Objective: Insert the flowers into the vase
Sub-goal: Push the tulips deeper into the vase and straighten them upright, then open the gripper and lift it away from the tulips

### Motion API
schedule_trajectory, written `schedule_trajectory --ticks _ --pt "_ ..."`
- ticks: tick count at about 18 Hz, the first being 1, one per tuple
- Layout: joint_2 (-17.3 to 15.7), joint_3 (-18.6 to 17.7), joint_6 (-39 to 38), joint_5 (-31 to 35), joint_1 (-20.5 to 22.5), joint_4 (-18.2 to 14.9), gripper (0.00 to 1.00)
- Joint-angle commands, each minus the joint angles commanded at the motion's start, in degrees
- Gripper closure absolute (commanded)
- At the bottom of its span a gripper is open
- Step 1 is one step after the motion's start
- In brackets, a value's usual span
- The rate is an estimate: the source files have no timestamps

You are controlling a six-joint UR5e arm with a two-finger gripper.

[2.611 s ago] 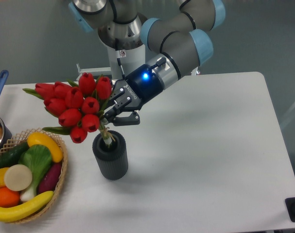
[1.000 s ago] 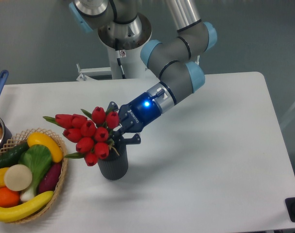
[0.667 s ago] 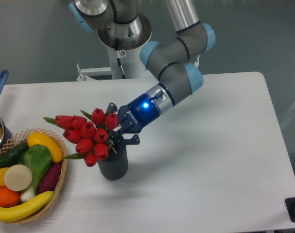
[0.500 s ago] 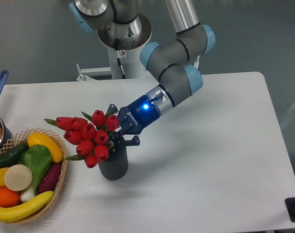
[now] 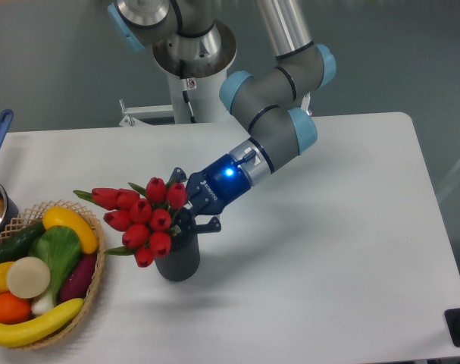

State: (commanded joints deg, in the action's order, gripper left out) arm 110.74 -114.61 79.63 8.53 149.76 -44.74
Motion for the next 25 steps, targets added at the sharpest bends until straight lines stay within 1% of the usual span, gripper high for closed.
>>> schedule_trajectory --ticks 2,3,4,5,6,7,8,9,10,11,13,15,16,19,22,24,25 --pt "0.0 -0.09 0.09 0.0 0.09 0.09 0.59" --pt "0.0 0.0 0.18 0.0 0.09 0.09 0.53" --pt "0.0 0.0 0.53 0.0 0.18 0.09 0.5" --pt "0.0 -0.09 0.97 0.0 0.18 0.09 0.44" --pt "0.0 -0.09 1.49 0.0 0.26 0.09 0.34" --pt "-0.09 -0.09 1.76 0.0 0.35 0.09 0.32" --pt "-0.18 -0.09 1.76 0.0 0.44 0.09 0.28" --pt "-0.26 0.0 1.76 0.09 0.35 0.09 0.15" --pt "-0.35 0.0 1.85 0.09 0.44 0.17 0.06" --pt "-0.44 -0.09 1.85 0.09 0.44 0.18 0.01" --pt "-0.7 -0.09 2.02 0.09 0.62 0.18 0.0" --pt "-1.75 -0.09 2.02 1.13 0.79 0.18 0.0" --pt "-2.28 -0.09 2.02 3.14 0.79 0.18 0.0" --pt "-5.35 -0.09 2.11 10.61 0.88 0.09 0.0" --pt "-8.43 -0.26 2.02 16.42 1.41 0.09 0.0" --pt "-9.57 -0.88 2.11 19.06 3.07 0.09 0.0" --pt "-10.54 -1.05 2.11 20.38 4.82 0.0 0.0"
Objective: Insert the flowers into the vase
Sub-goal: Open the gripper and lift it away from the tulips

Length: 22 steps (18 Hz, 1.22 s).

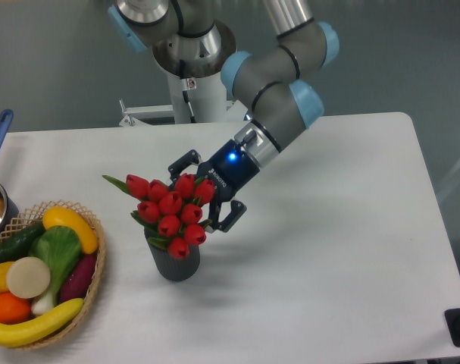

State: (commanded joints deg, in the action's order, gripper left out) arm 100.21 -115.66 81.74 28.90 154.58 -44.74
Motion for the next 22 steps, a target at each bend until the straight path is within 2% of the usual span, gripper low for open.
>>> schedule_trajectory --ticks 4,6,9,13,17,20,22 --pt "-3.43 -0.35 -0.09 2.29 6.94 -0.09 0.0" --pt "-5.01 0.43 0.0 5.97 9.85 0.0 0.0" --pt "-5.81 3.68 -0.61 7.83 11.96 -0.09 0.0" --pt "-7.21 7.64 -0.09 14.07 15.66 -0.44 0.0" --pt "-8.62 9.22 0.17 15.74 17.32 -0.53 0.0" --pt "-9.68 9.32 5.86 20.04 18.03 -0.79 0.0" --pt "-10.46 9.49 12.45 23.29 18.73 -3.5 0.0"
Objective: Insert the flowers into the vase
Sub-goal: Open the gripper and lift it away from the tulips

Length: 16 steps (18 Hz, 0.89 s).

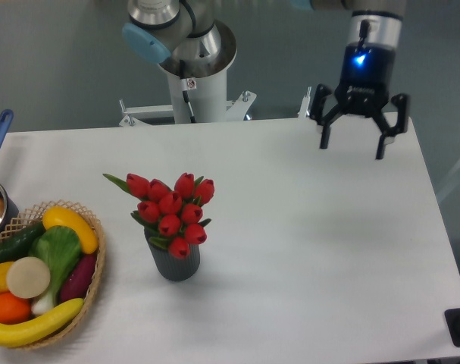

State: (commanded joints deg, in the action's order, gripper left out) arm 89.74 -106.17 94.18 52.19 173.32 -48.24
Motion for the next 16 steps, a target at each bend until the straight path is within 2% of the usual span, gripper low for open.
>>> schedule_trajectory --ticks 3,5,9,11,16 --pt "-1.5 0.0 11.69 5.1 1.76 -4.84 0.0" --pt "-2.29 0.52 16.28 7.39 3.25 -8.09 0.0" --pt "-2.2 5.53 21.12 11.25 3.78 -17.92 0.0" --pt "-2.03 6.68 23.32 13.89 3.96 -19.7 0.0" --pt "-1.59 8.79 29.29 14.34 6.06 -24.79 0.0"
